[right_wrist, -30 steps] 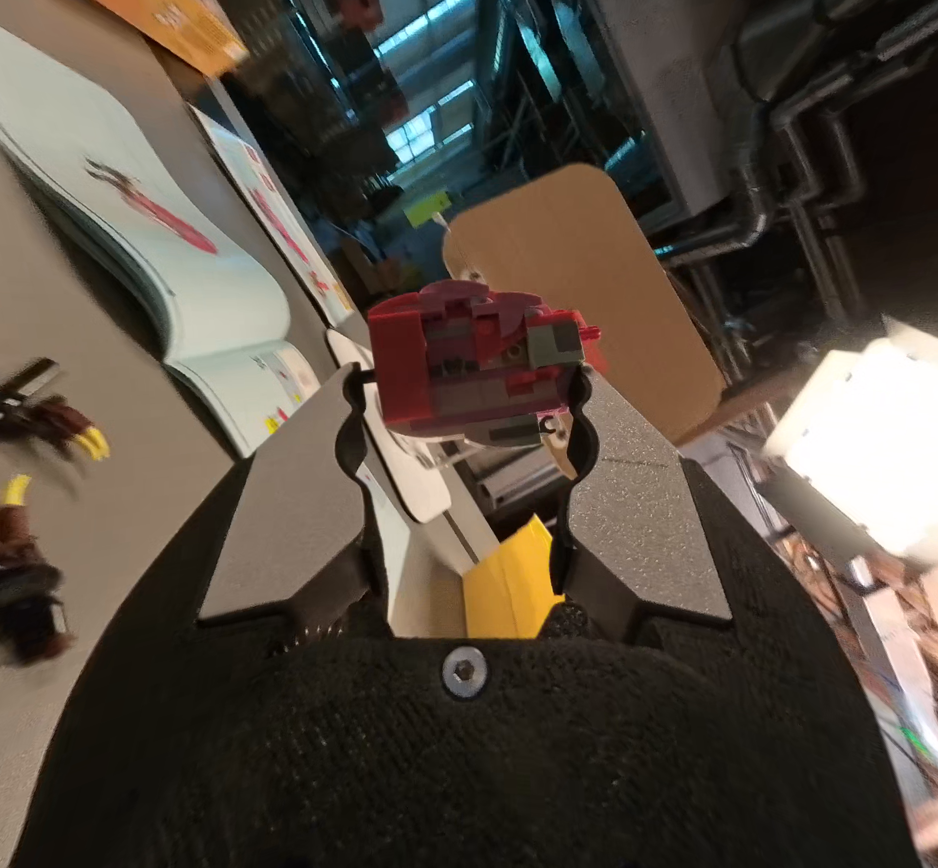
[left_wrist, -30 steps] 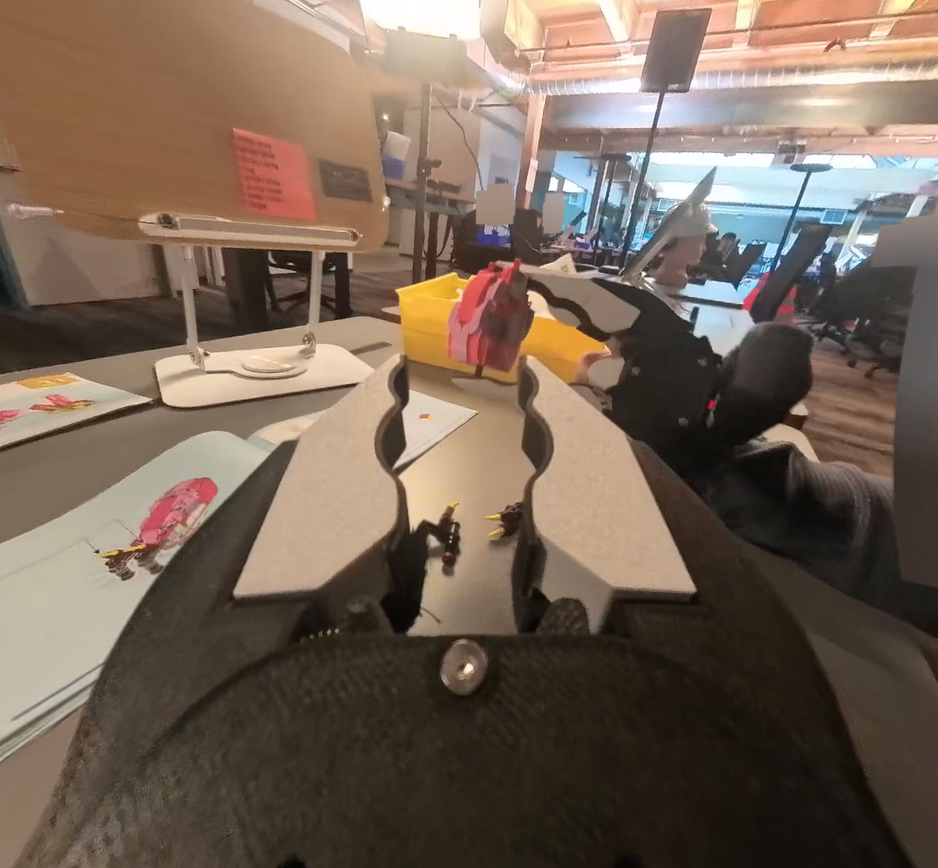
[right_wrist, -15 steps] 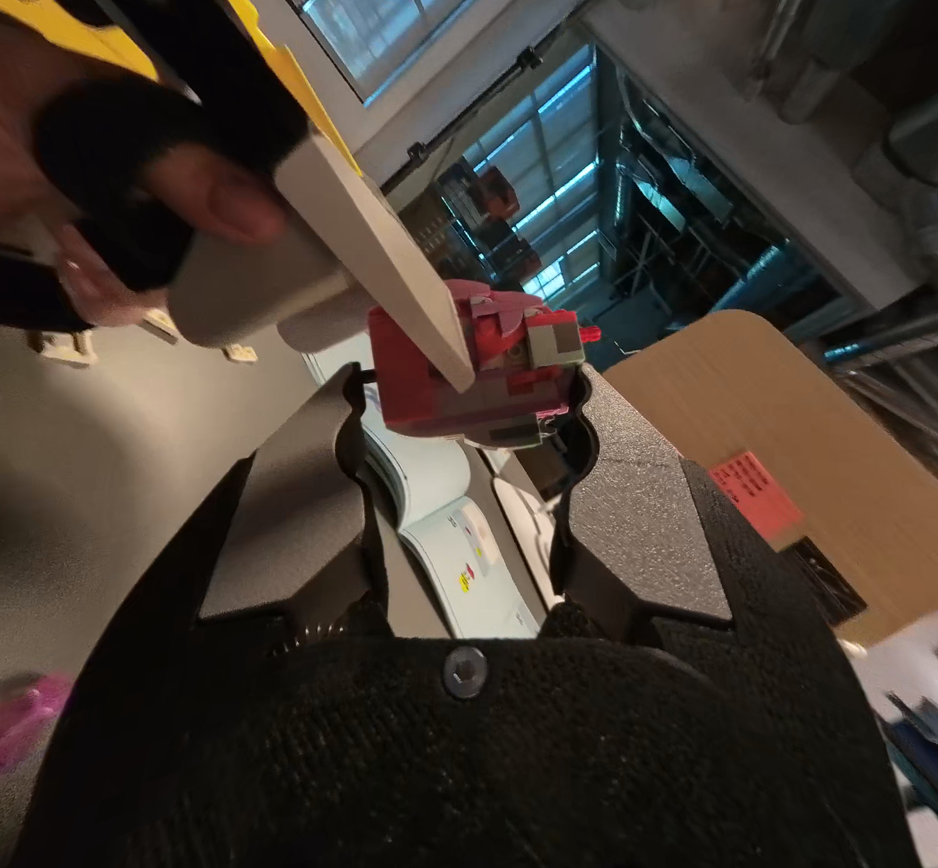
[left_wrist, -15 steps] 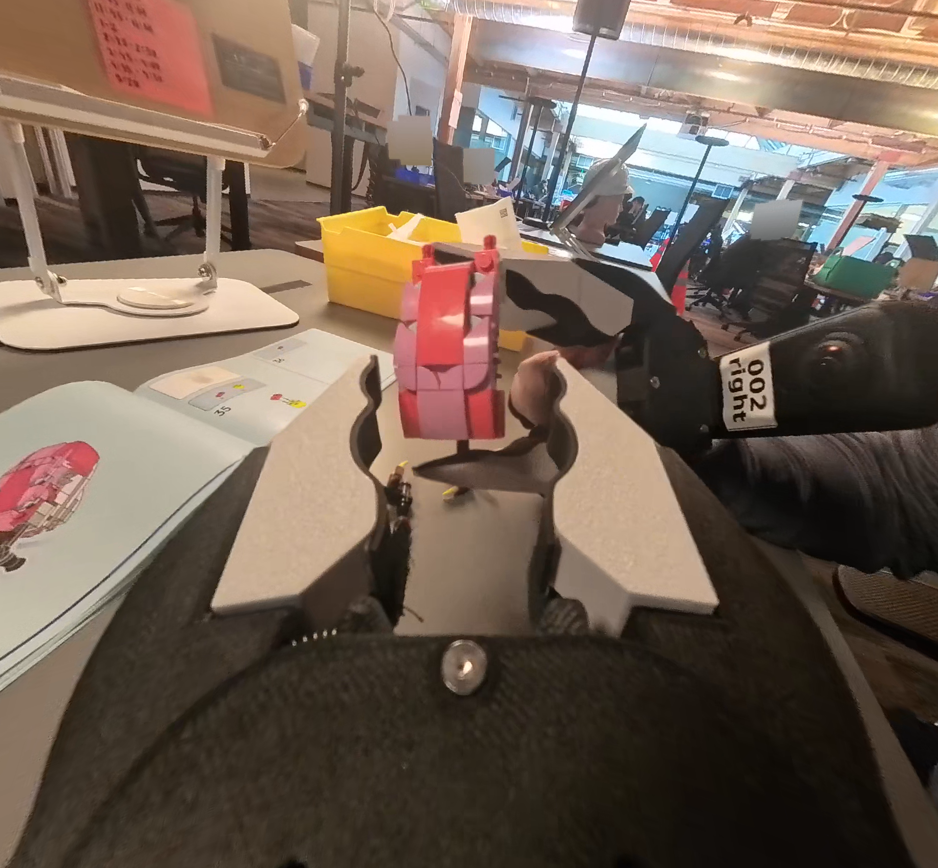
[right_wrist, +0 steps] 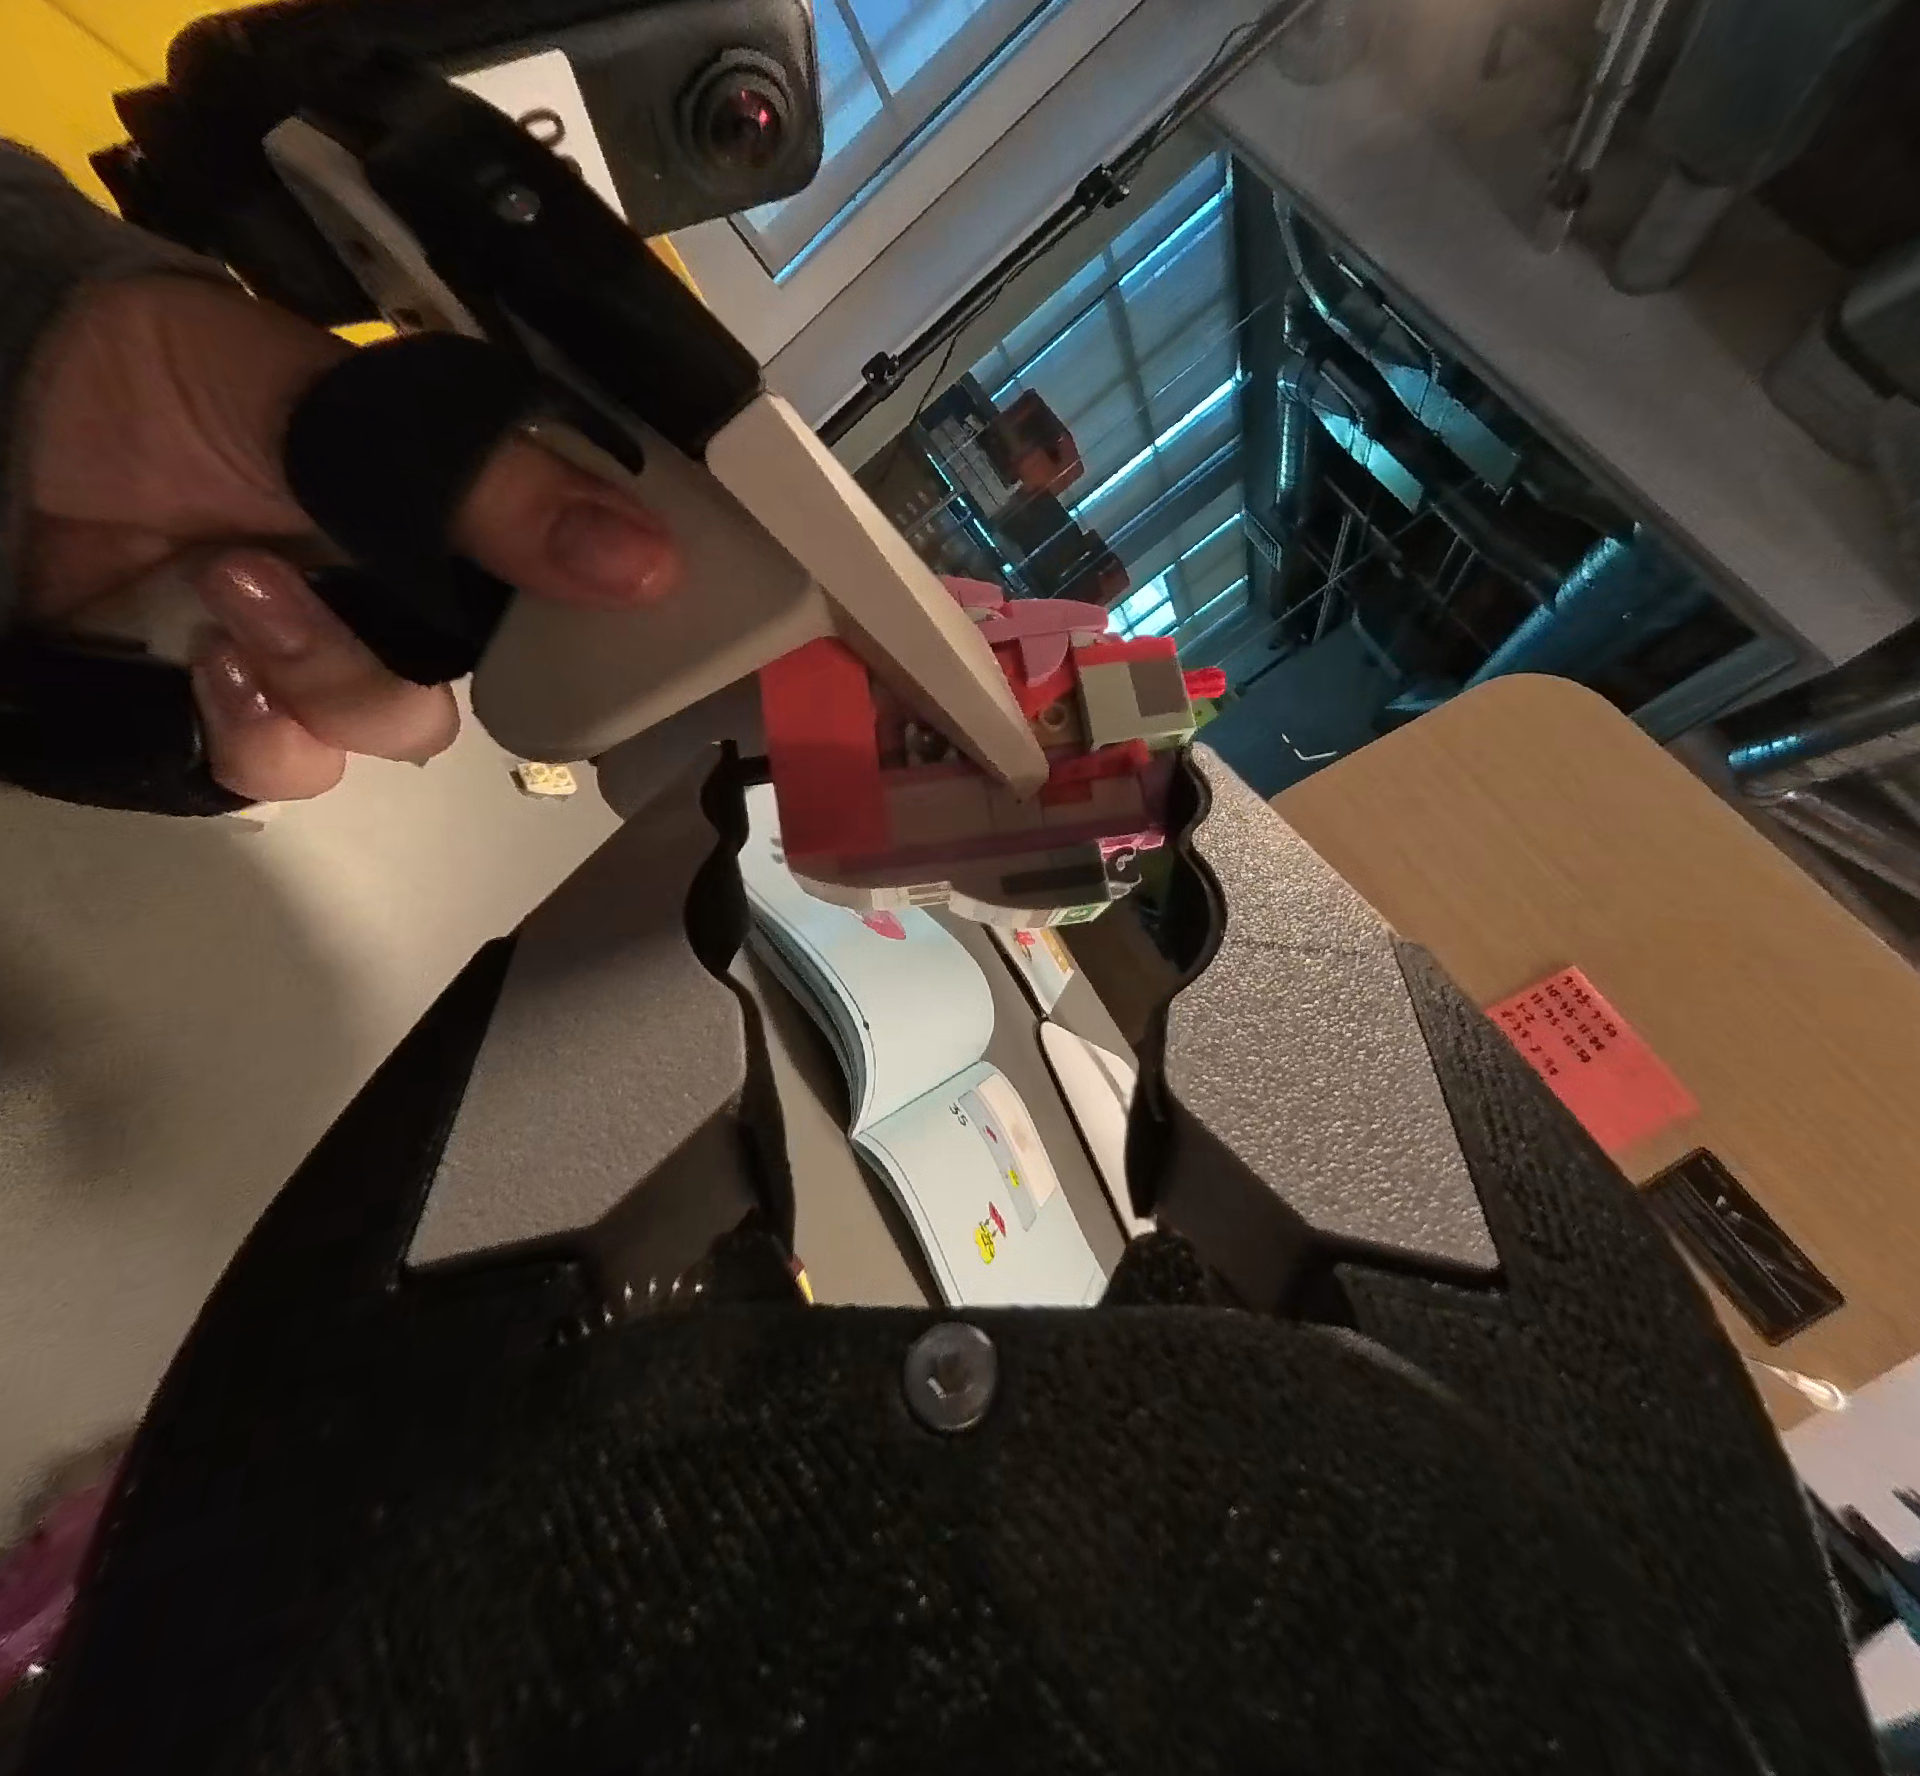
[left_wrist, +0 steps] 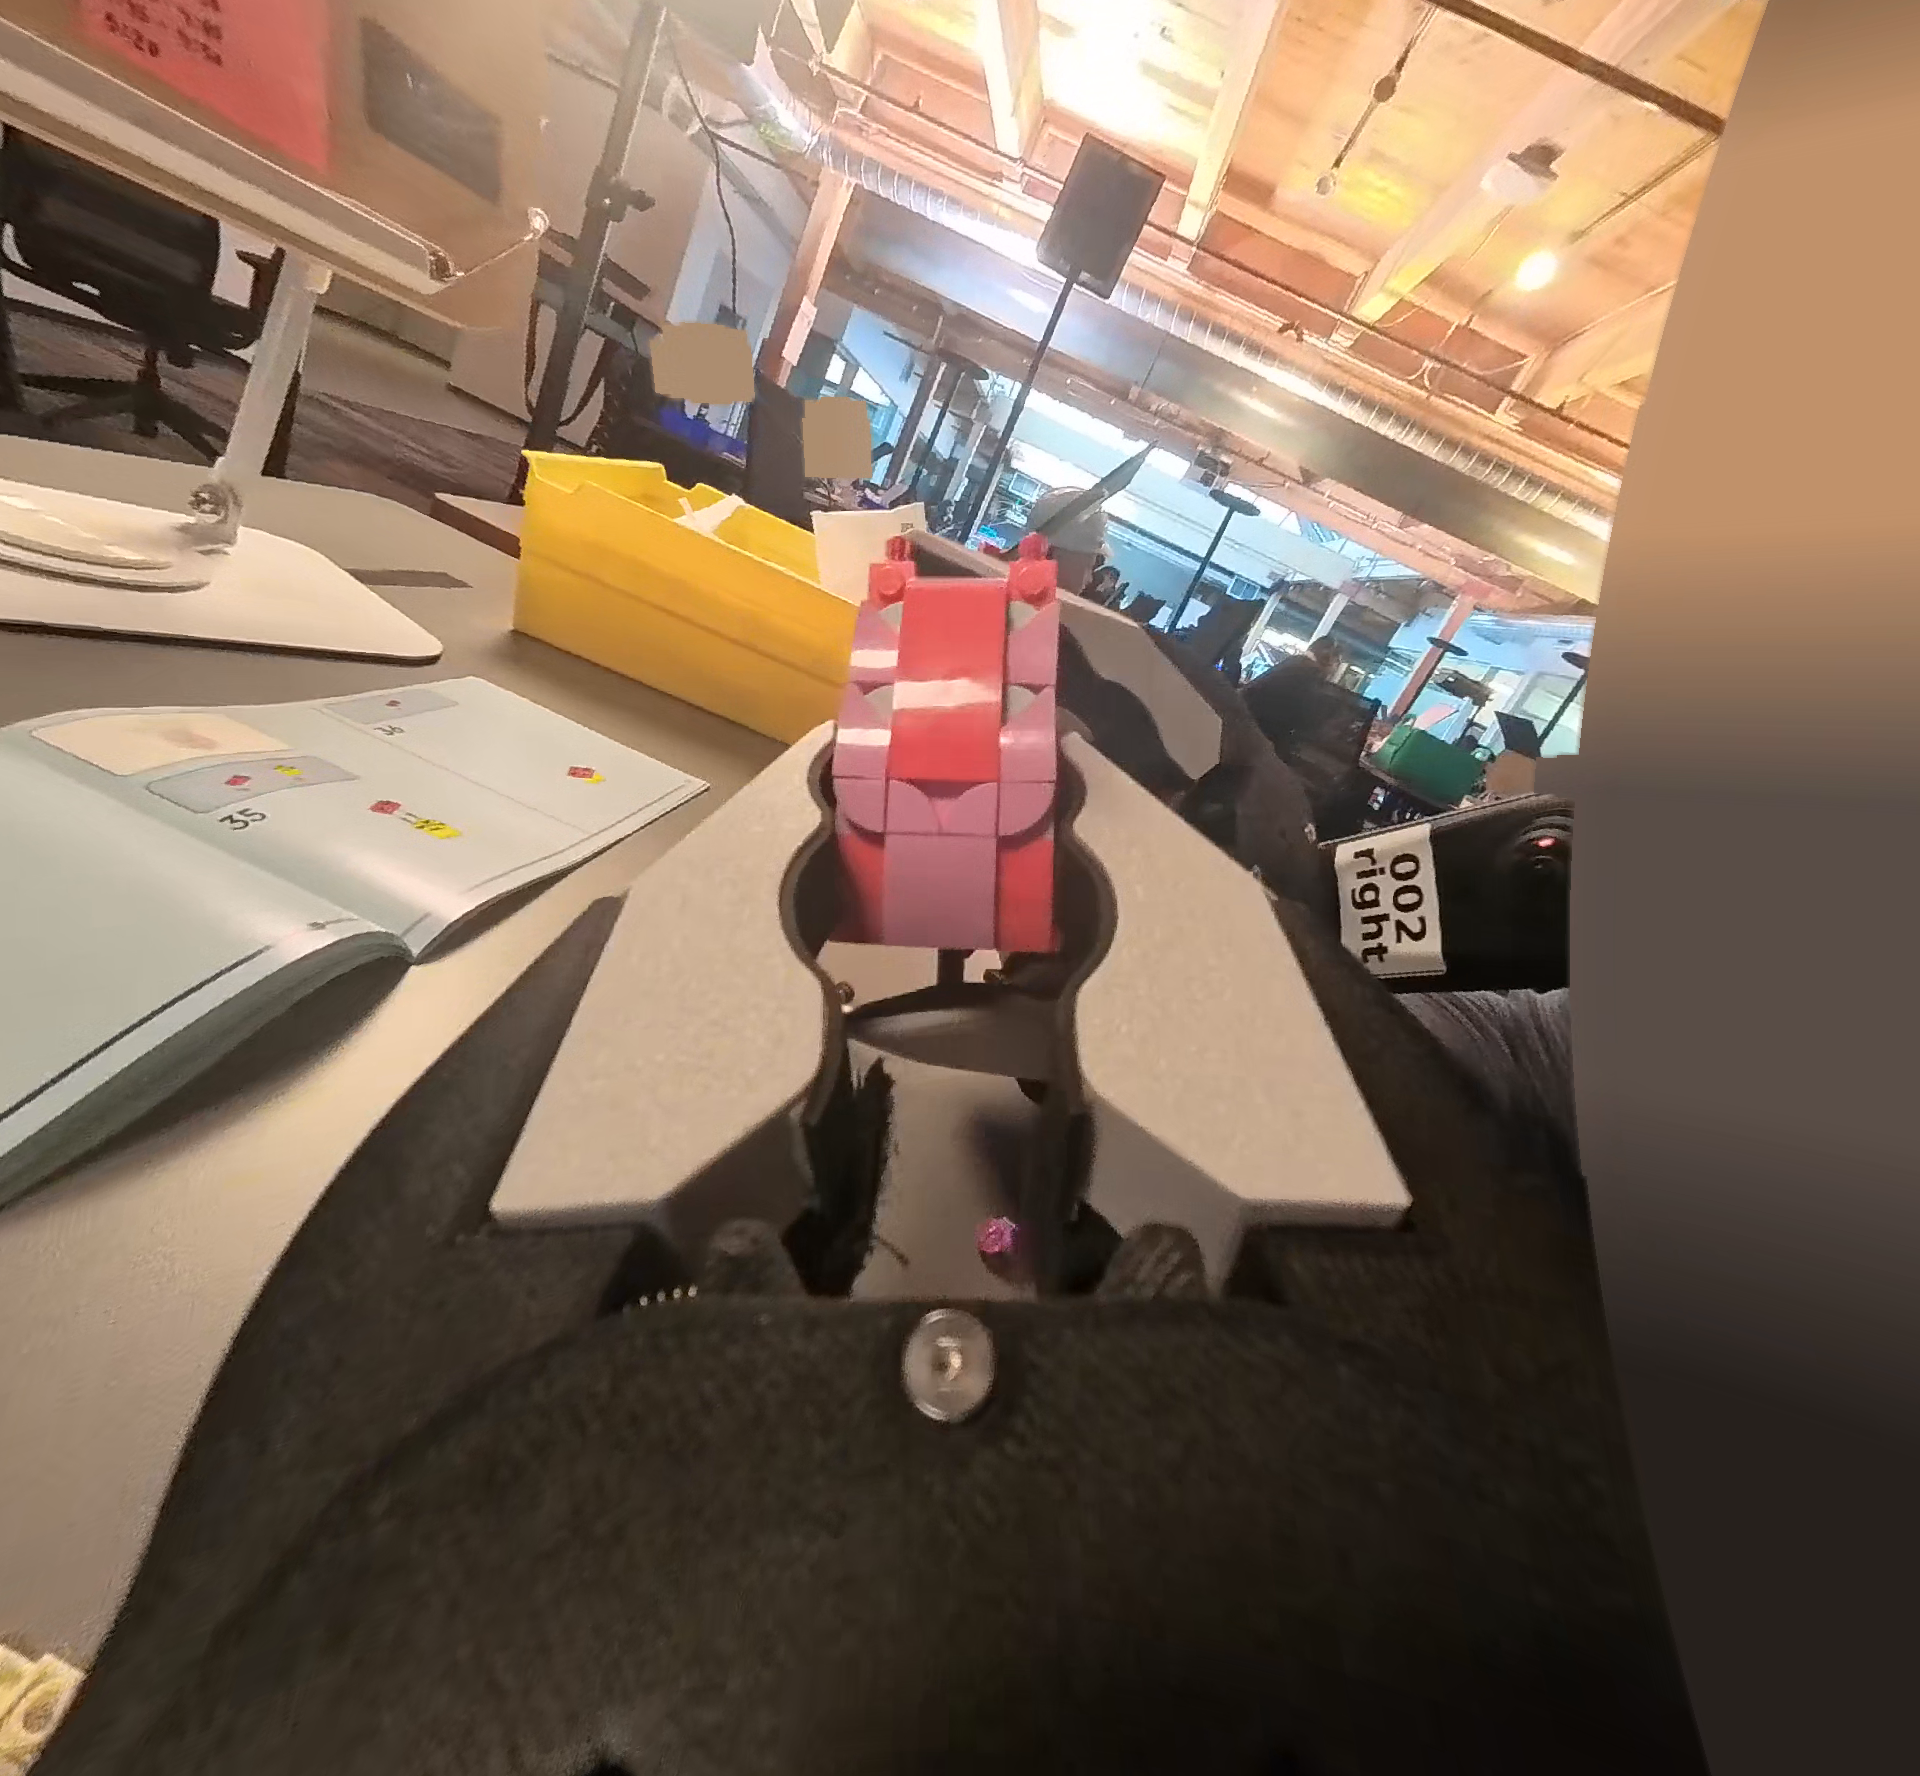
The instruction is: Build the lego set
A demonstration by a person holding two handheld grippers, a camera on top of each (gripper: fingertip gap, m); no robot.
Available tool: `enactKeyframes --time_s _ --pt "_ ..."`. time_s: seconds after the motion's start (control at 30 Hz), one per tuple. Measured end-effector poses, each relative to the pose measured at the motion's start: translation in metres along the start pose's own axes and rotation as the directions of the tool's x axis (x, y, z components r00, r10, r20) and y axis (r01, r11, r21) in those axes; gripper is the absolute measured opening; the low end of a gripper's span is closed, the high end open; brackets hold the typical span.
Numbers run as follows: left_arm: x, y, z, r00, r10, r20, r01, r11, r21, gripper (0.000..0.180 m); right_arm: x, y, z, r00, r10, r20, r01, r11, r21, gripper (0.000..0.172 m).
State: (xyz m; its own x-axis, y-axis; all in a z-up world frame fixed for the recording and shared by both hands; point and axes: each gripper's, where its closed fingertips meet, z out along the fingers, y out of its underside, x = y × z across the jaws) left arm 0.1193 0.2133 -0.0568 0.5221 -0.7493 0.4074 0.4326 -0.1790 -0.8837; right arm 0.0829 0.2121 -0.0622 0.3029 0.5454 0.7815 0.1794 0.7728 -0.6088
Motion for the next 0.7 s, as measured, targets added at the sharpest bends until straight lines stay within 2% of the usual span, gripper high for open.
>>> enactKeyframes --time_s 0.2,0.33,0.37,0.43,0.5,0.57,0.63,0.7 --pt "0.002 -0.001 0.0 1.0 0.018 -0.004 -0.018 1.0 -0.009 0.034 0.001 -0.002 -0.001 1.0 -0.021 -0.014 0.021 1.0 0.012 0.08" --pt "-0.015 -0.011 -0.009 0.987 0.111 0.115 -0.112 0.994 -0.004 0.034 0.005 -0.001 -0.008 0.999 0.014 0.034 -0.016 0.998 0.054 0.083" --pt "-0.019 -0.016 -0.013 0.984 0.118 0.134 -0.12 0.993 0.01 0.034 0.013 0.007 -0.012 0.999 0.037 0.034 -0.038 0.999 0.031 0.081" --pt "-0.027 -0.022 -0.019 0.977 0.141 0.16 -0.145 0.989 0.015 0.034 0.048 0.038 -0.023 0.984 0.166 -0.057 -0.169 0.984 -0.055 0.069" --pt "-0.035 -0.025 -0.023 0.967 0.183 0.179 -0.185 0.983 -0.004 0.034 0.071 0.067 -0.035 0.916 0.397 -0.059 -0.401 0.911 -0.098 0.05" --pt "-0.038 -0.026 -0.026 0.96 0.217 0.179 -0.216 0.976 -0.022 0.033 0.07 0.084 -0.044 0.788 0.613 0.049 -0.599 0.784 -0.164 0.042" --pt "-0.041 -0.027 -0.028 0.954 0.237 0.182 -0.235 0.971 -0.033 0.033 0.05 0.094 -0.054 0.653 0.736 0.178 -0.676 0.673 -0.301 0.041" --pt "-0.043 -0.028 -0.03 0.952 0.244 0.186 -0.241 0.97 -0.037 0.033 0.023 0.104 -0.066 0.554 0.791 0.259 -0.653 0.606 -0.454 0.038"
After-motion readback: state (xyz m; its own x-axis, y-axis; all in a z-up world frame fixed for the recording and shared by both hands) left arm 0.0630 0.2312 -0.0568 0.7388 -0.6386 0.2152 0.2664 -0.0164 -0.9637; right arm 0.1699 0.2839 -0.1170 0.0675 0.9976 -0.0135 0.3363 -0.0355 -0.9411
